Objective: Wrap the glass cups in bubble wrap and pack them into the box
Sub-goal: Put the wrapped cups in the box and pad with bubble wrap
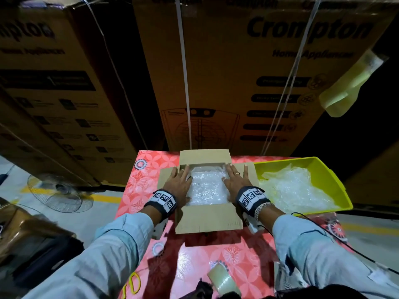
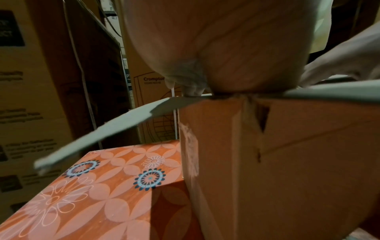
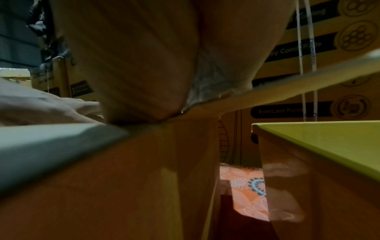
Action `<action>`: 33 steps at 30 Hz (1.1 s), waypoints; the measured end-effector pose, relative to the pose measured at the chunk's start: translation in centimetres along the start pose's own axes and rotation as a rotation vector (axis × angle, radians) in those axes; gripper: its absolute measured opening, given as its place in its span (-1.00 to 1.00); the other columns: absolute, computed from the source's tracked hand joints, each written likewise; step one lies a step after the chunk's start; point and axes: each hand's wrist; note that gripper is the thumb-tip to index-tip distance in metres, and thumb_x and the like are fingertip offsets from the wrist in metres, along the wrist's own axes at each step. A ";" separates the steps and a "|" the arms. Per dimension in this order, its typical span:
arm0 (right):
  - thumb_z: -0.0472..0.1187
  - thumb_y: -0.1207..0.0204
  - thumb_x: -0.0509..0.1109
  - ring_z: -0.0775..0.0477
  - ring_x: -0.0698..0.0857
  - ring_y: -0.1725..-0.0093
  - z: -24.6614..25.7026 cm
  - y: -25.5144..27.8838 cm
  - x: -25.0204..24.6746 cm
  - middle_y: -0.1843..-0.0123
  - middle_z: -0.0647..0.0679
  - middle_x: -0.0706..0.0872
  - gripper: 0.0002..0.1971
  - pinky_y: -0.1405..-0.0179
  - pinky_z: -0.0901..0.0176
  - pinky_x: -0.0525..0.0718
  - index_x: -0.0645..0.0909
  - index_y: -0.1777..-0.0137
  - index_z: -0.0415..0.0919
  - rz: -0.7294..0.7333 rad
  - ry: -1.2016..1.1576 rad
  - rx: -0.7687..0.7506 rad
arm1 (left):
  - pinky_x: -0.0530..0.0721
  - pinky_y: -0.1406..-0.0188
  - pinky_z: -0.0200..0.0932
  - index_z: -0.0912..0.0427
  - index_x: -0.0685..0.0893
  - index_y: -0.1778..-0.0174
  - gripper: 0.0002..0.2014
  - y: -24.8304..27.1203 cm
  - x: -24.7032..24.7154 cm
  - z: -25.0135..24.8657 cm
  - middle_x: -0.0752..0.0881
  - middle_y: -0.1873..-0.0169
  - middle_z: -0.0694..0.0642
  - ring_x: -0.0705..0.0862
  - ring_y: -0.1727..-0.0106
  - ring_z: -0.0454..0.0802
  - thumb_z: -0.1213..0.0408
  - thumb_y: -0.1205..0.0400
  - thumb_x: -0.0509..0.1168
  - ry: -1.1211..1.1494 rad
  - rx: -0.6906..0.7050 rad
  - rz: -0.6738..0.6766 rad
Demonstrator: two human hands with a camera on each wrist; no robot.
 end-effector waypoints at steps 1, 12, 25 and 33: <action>0.02 -0.52 0.51 -0.31 -0.30 -0.79 0.0 0.2 0.2 -0.81 -0.30 -0.32 -0.20 -0.52 -0.76 -0.37 0.28 -0.72 -0.08 -0.004 0.019 -0.007 | -0.02 -0.76 0.40 0.25 0.17 -0.79 -0.13 0.2 -0.1 -0.3 0.06 -0.78 0.42 0.02 -0.81 0.34 -0.30 -0.72 0.16 -0.021 0.008 -0.010; 0.30 -0.77 -0.16 -0.19 -0.21 -0.81 1.0 2.1 -0.2 -0.85 -0.14 -0.13 -0.35 -0.52 -0.65 -0.51 0.10 -0.80 0.08 -0.056 -0.118 -0.034 | -0.22 -0.75 0.44 0.35 0.35 -0.71 -0.25 0.8 0.2 -0.6 0.30 -0.73 0.35 0.10 -0.79 0.33 -0.23 -0.82 -0.07 -0.025 0.025 0.107; 0.45 -0.67 -0.34 -0.10 0.31 -0.72 3.6 5.9 3.4 -0.69 -0.12 0.46 -0.15 -0.61 -0.51 -0.48 0.32 -0.73 -0.02 -0.059 -0.290 -0.103 | -0.21 -0.80 0.25 0.22 0.03 -0.83 0.00 2.9 0.7 -4.0 -0.04 -0.80 0.38 -0.07 -0.84 0.23 -0.50 -0.67 -0.38 0.406 0.065 0.235; -0.03 -0.81 0.05 -0.13 0.17 -0.78 1.0 4.2 1.2 -0.76 -0.14 0.28 -0.51 -0.68 -0.53 -0.28 0.36 -0.69 -0.12 -0.178 -0.254 -0.065 | -0.23 -0.77 0.28 0.16 0.11 -0.82 -0.03 1.6 0.6 -1.4 0.16 -0.79 0.29 0.12 -0.81 0.20 -0.22 -0.55 -0.60 0.198 0.052 -0.060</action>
Point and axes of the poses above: each hand's wrist, its own y-axis away from the middle knuckle, its own x-axis out of the palm, z = x × y
